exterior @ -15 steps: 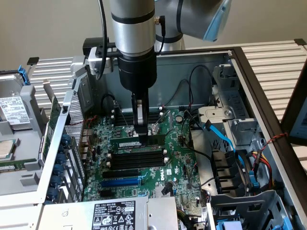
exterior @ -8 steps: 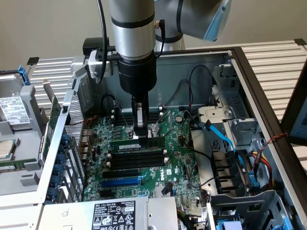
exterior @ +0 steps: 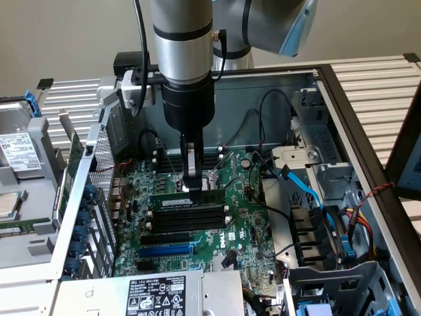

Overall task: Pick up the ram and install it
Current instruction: 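Insert the ram into the slot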

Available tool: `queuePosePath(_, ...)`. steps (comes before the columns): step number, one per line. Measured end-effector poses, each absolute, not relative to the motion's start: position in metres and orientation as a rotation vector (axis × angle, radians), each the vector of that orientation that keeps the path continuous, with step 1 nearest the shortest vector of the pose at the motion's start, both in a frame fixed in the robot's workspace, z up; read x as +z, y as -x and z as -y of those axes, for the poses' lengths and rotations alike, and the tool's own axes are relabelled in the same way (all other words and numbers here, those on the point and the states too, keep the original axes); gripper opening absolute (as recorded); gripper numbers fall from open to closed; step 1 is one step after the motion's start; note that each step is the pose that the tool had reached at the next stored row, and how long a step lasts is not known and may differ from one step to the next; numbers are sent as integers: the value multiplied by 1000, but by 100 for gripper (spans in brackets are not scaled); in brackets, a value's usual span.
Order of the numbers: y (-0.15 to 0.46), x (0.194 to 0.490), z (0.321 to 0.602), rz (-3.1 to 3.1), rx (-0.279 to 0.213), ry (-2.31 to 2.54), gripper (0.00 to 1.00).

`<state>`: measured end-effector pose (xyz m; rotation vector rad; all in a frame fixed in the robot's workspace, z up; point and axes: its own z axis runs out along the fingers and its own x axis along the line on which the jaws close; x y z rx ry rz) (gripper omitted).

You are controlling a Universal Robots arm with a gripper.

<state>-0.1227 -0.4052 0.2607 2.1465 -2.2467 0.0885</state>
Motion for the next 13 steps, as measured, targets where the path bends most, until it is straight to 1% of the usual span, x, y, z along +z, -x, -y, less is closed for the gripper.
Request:
queuePosePath(4,121,260,405,2245,82,-2148,13)
queuePosePath(8,120,259,405,2240,42,-2148,13)
queuePosePath(13,120,258,405,2236,44,-2147,13)
